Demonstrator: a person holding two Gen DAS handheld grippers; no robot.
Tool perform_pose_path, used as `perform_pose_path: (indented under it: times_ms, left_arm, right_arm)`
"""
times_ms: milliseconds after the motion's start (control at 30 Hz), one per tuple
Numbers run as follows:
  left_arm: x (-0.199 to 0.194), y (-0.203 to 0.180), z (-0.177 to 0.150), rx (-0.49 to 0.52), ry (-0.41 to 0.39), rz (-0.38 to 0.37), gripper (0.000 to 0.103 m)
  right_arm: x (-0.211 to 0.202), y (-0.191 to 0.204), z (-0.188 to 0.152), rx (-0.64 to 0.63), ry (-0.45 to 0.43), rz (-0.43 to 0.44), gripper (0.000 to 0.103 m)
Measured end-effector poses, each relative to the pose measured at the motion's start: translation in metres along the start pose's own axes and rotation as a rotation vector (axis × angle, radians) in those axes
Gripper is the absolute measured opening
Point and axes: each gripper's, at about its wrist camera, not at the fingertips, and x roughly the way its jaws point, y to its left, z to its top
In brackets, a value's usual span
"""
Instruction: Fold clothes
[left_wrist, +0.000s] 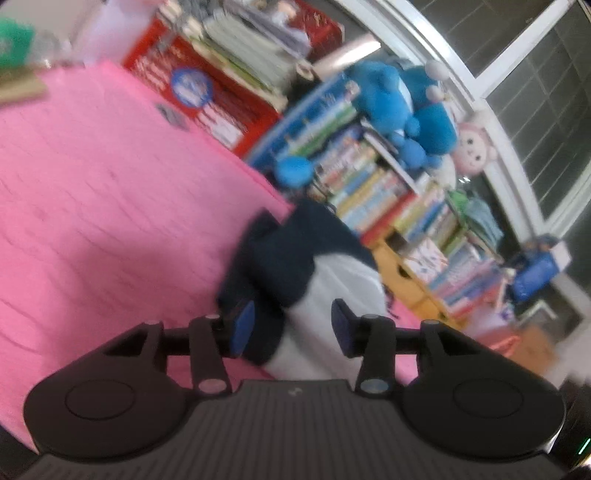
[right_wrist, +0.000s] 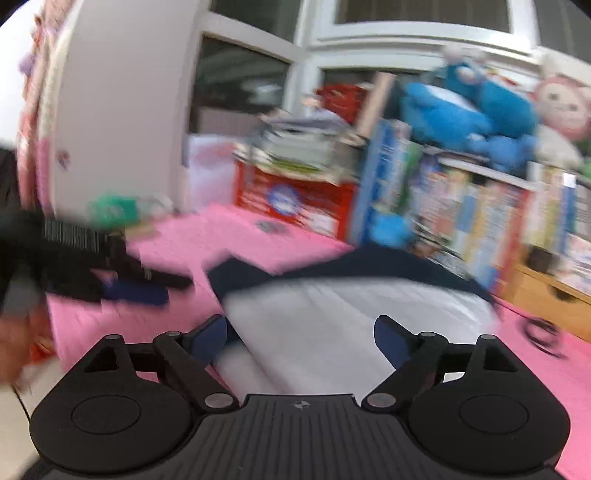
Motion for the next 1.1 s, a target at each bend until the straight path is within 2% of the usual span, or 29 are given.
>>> perform_pose_path:
  times_ms: [67, 167, 333, 367, 400, 433, 467, 533, 567, 667, 733, 800, 833, 867, 900, 933, 1000, 1100]
  left_arm:
    - [0.014, -0.003, 0.0, -0.008, 0.024, 0.009, 0.045]
    - [0.034, -0.008, 0.007, -0.006, 0.024, 0.035, 0.047]
    - [0.063, -0.01, 0.028, -0.034, 0.004, 0.08, 0.049]
    - [0.068, -0.011, 0.031, -0.044, 0.004, 0.086, 0.043]
    - [0.07, -0.013, 0.032, -0.042, -0.004, 0.088, 0.026]
    - [0.07, -0.017, 0.034, -0.036, -0.014, 0.089, 0.021]
    - [0.067, -0.021, 0.034, -0.023, -0.027, 0.076, 0.015]
    - [0.055, -0.03, 0.031, 0.016, -0.041, 0.023, 0.014]
    - [0.048, -0.034, 0.029, 0.036, -0.048, -0.004, 0.014]
    - [0.047, -0.04, 0.013, 0.098, -0.018, 0.008, 0.014]
    - [0.047, -0.043, 0.002, 0.14, 0.005, 0.021, 0.019]
    - [0.051, -0.043, -0.003, 0.147, 0.038, 0.026, 0.041]
    - [0.059, -0.04, 0.0, 0.114, 0.06, 0.013, 0.043]
    - [0.065, -0.037, 0.004, 0.084, 0.064, 0.019, 0.034]
    - [0.067, -0.037, 0.008, 0.074, 0.049, 0.04, 0.015]
    - [0.065, -0.038, 0.013, 0.08, 0.021, 0.058, 0.011]
    - [0.05, -0.044, 0.02, 0.127, -0.062, 0.058, 0.011]
    - [0.039, -0.048, 0.01, 0.238, -0.09, 0.103, 0.011]
  right_arm:
    - [-0.003, -0.003, -0.02, -0.021, 0.071, -0.09, 0.087]
    - [-0.001, -0.006, -0.041, 0.003, 0.134, -0.177, 0.087]
    - [0.018, -0.002, -0.043, 0.1, 0.151, -0.213, 0.084]
    - [0.023, 0.0, -0.042, 0.114, 0.153, -0.219, 0.083]
    - [0.03, 0.002, -0.04, 0.125, 0.152, -0.231, 0.076]
    - [0.036, 0.005, -0.038, 0.135, 0.15, -0.248, 0.063]
    - [0.04, 0.004, -0.037, 0.153, 0.151, -0.266, 0.057]
    - [0.038, -0.004, -0.037, 0.225, 0.131, -0.304, 0.041]
    - [0.034, -0.008, -0.037, 0.254, 0.109, -0.337, 0.04]
    - [0.017, -0.017, -0.041, 0.327, 0.042, -0.446, 0.04]
    - [0.02, -0.021, -0.047, 0.338, 0.09, -0.446, 0.04]
    - [0.027, -0.022, -0.052, 0.324, 0.132, -0.428, 0.04]
    - [0.032, -0.021, -0.052, 0.313, 0.148, -0.416, 0.04]
    - [0.035, -0.02, -0.052, 0.307, 0.154, -0.413, 0.04]
    - [0.037, -0.019, -0.051, 0.304, 0.155, -0.412, 0.039]
    - [0.036, -0.02, -0.05, 0.305, 0.15, -0.412, 0.035]
    - [0.032, -0.02, -0.05, 0.3, 0.133, -0.407, 0.035]
    - [0.026, -0.012, -0.051, 0.238, 0.116, -0.404, 0.035]
